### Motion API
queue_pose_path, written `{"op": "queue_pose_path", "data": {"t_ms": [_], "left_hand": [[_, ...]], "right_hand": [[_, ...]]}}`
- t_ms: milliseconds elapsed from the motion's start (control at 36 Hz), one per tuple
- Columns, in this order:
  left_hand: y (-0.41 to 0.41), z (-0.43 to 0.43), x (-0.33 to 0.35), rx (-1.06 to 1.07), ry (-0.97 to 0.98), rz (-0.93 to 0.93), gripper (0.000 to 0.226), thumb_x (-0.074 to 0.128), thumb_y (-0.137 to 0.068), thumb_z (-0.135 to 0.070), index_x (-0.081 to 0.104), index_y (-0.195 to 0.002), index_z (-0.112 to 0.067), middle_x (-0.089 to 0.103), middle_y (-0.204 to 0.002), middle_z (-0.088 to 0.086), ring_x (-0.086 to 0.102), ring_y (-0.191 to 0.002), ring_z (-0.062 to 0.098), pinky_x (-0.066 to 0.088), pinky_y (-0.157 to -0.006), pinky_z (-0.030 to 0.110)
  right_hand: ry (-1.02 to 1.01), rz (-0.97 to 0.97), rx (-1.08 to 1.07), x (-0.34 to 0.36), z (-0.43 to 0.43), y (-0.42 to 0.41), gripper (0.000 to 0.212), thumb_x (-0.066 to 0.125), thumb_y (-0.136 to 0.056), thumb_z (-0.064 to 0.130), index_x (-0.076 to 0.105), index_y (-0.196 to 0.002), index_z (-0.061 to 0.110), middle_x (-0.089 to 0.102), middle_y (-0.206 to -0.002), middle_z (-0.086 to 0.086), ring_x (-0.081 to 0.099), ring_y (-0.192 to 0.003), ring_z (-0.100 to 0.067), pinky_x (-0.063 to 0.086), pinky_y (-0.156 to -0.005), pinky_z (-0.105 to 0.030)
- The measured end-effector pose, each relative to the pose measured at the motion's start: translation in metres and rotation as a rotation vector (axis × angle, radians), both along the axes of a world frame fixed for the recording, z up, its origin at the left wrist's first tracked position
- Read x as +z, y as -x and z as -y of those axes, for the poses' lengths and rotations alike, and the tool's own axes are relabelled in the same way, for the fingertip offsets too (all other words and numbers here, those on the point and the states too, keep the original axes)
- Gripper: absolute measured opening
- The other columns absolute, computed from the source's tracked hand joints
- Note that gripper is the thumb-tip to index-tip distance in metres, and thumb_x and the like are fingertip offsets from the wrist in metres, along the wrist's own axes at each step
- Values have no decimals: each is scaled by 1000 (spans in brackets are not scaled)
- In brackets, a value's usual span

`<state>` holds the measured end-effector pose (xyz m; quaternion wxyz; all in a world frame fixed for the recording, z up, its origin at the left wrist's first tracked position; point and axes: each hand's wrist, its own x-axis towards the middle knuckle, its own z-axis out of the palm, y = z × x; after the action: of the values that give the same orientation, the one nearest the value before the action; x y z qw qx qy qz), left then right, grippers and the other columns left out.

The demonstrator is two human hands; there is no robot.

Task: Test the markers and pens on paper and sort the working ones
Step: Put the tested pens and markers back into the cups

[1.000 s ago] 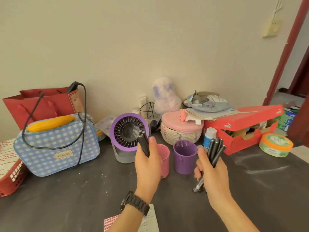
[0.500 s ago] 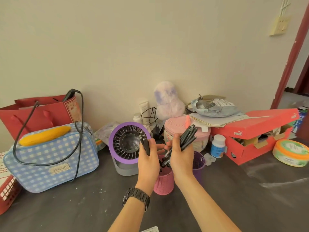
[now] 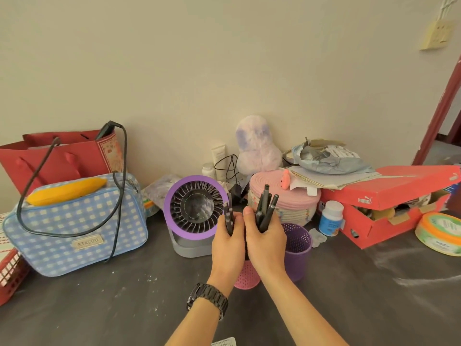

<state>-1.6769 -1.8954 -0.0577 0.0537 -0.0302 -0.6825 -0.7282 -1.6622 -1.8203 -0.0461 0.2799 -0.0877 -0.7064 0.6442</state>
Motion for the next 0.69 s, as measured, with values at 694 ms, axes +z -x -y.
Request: {"op": "queue_pose_path", "data": {"t_ms": [694], "left_hand": [[1,7,17,-183,222,40,26,39,-106,-45,55,-124,-36,62,-122,-16,57,-112,-5,46,-93,22]], "right_hand": [[-150,182,283,20,-17,3,34,37,-110,34,58,-136,28,56,-120,20,49,-115,2,34,-97,-20]]}}
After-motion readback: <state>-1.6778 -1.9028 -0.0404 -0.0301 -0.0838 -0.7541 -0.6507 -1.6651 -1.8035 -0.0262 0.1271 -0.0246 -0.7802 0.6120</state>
